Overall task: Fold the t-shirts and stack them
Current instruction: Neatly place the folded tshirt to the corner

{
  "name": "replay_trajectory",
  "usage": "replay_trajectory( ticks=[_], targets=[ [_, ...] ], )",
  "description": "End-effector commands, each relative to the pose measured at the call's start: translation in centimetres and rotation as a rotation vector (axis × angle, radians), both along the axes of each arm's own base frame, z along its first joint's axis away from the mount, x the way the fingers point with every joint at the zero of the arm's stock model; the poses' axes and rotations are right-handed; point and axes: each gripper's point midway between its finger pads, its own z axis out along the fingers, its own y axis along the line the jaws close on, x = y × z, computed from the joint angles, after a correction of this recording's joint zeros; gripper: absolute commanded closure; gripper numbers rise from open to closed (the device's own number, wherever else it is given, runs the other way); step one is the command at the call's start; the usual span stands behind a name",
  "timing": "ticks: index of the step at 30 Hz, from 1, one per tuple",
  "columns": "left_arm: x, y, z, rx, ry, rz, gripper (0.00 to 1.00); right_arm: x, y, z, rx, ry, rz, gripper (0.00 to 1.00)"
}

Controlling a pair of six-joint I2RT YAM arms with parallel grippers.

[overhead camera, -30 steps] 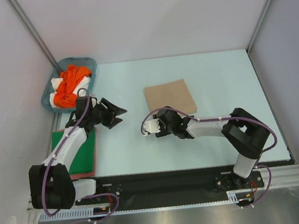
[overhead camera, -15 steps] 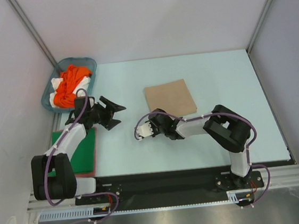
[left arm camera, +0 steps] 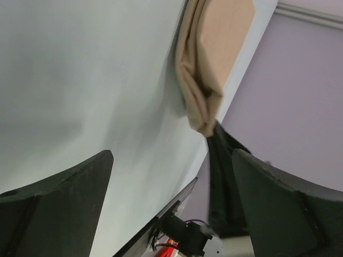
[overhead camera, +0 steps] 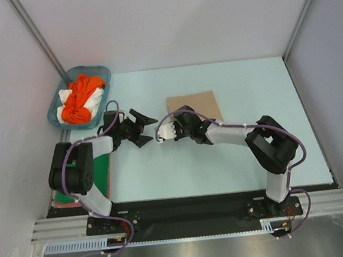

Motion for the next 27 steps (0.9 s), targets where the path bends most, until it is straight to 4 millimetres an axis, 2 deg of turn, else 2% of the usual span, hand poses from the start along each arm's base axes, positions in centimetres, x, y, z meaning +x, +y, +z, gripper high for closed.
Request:
replay_trajectory(
  ticks=[1, 2, 3, 4, 5, 12, 14, 16, 20, 24, 27],
  targets=[
    [3.8, -3.5, 3.0, -0.097, -0.151, -0.001, 0.0, 1.0, 0.1, 5.6, 0.096, -0.021, 0.025, 1.0],
    [4.0, -4.6, 2.0, -0.107, -0.126, -0.007, 0.0, 1.0, -0.2, 5.6, 0.094, -0.008, 0.023, 1.0],
    [4.6, -5.1, 2.0, -0.126, -0.115, 0.004, 0.0, 1.1, -0.5, 5.9, 0.102, -0.003, 0.018, 1.0],
    [5.8, -5.7, 2.8, -0.137, -0.148, 0.018, 0.0, 1.3, -0.5, 6.2, 0.112, 0.0, 0.02, 1.0],
    [6.0, -6.6, 2.8, -0.147, -0.146, 0.015, 0.0, 1.5, -1.0, 6.6, 0.12, 0.0, 0.005, 1.0],
    [10.3, -9.3, 1.1, -0.221, -0.072, 0.112, 0.0, 2.0, -1.6, 7.8, 0.186, 0.022, 0.007, 1.0],
    [10.8, -10.1, 0.7, -0.211, -0.051, 0.112, 0.0, 1.9, -1.4, 8.3, 0.194, 0.011, 0.016, 1.0],
    [11.2, -10.7, -0.6, -0.197, 0.011, 0.107, 0.0, 2.0, -1.5, 8.9, 0.215, 0.003, 0.004, 1.0],
    [10.9, -10.4, -2.0, -0.159, 0.095, 0.126, 0.0, 2.2, -1.2, 10.2, 0.265, -0.002, 0.009, 1.0],
    [11.2, -10.4, -3.1, -0.071, 0.142, 0.105, 0.0, 2.0, -1.1, 10.1, 0.262, 0.007, 0.022, 1.0],
    [11.9, -10.8, -3.9, -0.092, 0.179, 0.117, 0.02, 1.8, -1.2, 10.1, 0.261, 0.01, 0.024, 1.0]
  ],
)
